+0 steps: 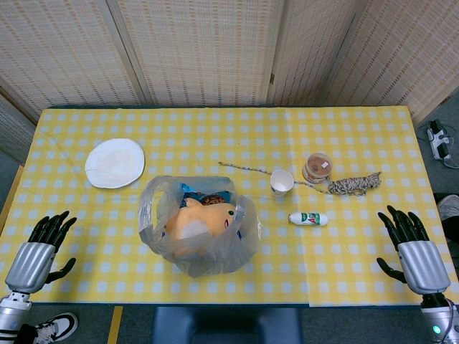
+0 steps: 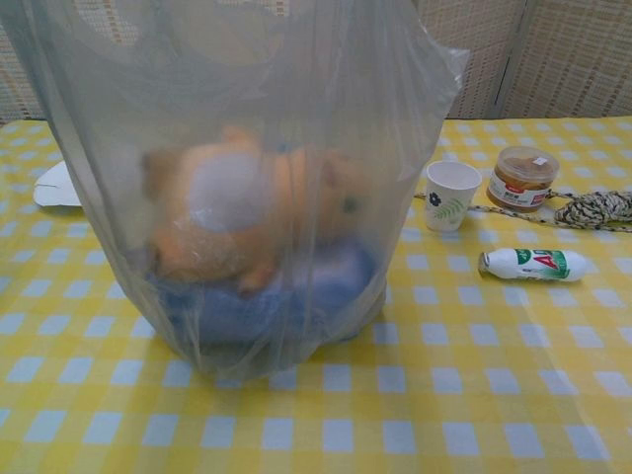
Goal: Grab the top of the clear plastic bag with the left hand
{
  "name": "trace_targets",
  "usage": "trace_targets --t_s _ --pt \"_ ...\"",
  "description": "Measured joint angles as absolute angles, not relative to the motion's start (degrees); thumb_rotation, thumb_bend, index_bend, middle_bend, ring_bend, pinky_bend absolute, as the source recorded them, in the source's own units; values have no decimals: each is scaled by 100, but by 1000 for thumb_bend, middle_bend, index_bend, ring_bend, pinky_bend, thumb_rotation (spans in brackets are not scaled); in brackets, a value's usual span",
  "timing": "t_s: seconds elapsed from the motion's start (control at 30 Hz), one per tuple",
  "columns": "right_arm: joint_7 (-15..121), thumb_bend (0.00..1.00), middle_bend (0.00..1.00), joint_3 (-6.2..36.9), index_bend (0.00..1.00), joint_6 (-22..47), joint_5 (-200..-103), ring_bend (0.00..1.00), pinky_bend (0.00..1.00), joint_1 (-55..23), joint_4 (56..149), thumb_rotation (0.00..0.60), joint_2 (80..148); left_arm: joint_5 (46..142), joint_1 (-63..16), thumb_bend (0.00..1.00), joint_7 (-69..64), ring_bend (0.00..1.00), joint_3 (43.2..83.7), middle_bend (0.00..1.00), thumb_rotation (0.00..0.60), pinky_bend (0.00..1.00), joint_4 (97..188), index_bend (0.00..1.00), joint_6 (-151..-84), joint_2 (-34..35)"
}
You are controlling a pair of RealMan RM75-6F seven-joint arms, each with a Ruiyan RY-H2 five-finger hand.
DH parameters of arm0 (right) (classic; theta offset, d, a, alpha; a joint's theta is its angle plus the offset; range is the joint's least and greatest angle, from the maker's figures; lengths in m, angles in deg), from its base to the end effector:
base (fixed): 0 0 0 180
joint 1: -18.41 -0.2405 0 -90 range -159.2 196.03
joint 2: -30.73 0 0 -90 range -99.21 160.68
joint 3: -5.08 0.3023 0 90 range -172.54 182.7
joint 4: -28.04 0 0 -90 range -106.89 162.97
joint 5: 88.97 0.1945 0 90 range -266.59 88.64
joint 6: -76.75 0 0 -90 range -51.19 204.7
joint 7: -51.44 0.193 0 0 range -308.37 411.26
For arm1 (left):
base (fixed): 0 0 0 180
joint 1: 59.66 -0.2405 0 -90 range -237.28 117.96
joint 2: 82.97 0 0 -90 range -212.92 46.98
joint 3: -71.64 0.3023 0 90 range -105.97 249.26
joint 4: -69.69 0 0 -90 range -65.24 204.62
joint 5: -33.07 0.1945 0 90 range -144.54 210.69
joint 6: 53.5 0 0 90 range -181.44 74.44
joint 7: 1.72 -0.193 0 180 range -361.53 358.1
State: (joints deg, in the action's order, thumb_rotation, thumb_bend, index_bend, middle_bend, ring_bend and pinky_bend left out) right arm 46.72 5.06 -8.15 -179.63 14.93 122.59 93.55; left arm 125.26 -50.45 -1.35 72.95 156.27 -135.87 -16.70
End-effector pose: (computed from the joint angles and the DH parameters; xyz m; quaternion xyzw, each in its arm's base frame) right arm -0.3360 -0.2129 0.1823 0.6369 -0.3711 0.3614 0.5709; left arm -0.3378 0.2433 0.1590 -0.6719 -0.3558 -0.3728 0.5319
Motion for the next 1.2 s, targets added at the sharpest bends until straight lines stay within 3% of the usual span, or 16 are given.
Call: trace_targets --t_s 0.5,0.7,1.03,1.2 --pt "4780 276 0 436 0 -860 -18040 0 0 1553 12200 600 9300 12743 -4888 394 269 20 7391 16 600 41 15709 36 -13414 -1714" --pt "4963 275 0 353 0 -902 -18238 0 0 1568 12140 600 9237 13295 -4644 393 2018 18 7632 38 600 81 15769 58 -13387 -2025" --pt "4984 274 0 292 0 -932 -18426 0 0 1560 12111 600 9262 14320 -3778 343 5448 0 7988 38 600 66 15720 81 -13579 -2639" --pt "4919 275 0 283 0 -793 -18409 0 0 1501 12109 600 9289 14571 -3407 253 6342 0 7995 38 600 29 15573 68 -13949 -2668"
